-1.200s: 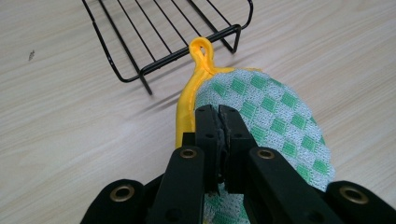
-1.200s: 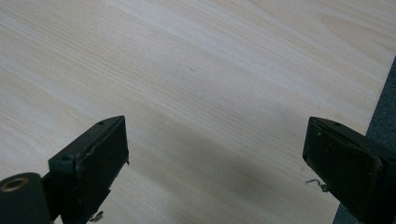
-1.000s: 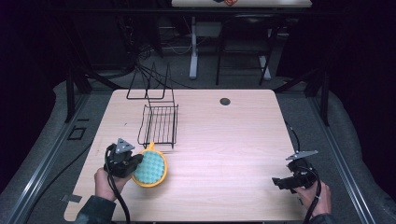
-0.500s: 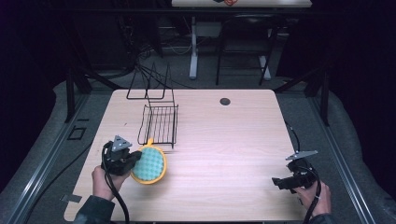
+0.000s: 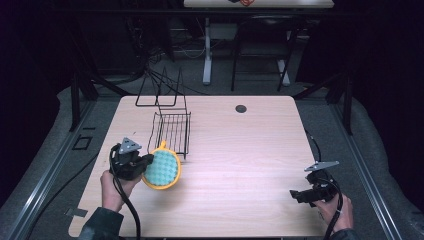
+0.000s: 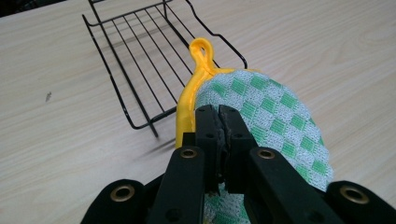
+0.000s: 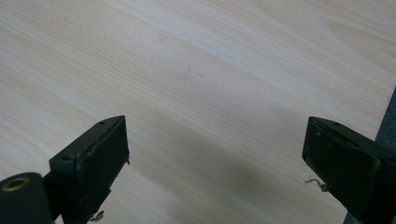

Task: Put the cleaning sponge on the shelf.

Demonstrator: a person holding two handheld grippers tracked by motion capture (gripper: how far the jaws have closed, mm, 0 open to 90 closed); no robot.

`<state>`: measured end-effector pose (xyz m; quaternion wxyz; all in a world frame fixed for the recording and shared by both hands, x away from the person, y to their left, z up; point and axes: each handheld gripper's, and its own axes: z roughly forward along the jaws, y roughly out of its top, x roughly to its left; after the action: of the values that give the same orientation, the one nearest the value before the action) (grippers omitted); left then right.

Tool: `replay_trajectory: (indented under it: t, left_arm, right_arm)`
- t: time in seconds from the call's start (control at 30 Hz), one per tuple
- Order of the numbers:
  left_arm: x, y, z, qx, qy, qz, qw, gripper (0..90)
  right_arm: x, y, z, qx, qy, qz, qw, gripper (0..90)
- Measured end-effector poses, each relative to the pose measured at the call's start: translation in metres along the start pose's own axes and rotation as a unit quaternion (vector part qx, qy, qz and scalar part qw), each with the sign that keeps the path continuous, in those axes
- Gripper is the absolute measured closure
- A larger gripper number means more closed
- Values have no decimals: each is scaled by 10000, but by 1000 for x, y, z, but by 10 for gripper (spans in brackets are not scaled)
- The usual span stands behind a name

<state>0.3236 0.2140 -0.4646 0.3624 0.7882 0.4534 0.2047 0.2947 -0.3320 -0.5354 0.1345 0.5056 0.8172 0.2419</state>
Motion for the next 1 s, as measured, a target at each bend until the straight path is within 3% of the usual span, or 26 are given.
replay_trajectory:
  t: [0.27, 0.5, 0.77, 1.0]
  left_arm:
    - [9, 16, 1, -244, 21, -74, 9997, 874]
    - [18, 23, 9, -356, 30, -199, 9992, 875]
    - [26, 33, 21, -447, 14, -150, 9989, 875]
    - [36, 40, 32, -600, 35, -259, 9979, 875]
  right_arm:
    - [4, 1, -3, -6, -122, -85, 9999, 72]
    - [4, 2, -2, 49, -127, -131, 9998, 74]
    - [5, 2, -2, 18, -131, -132, 9998, 64]
    - [4, 1, 0, 74, -138, -117, 9998, 61]
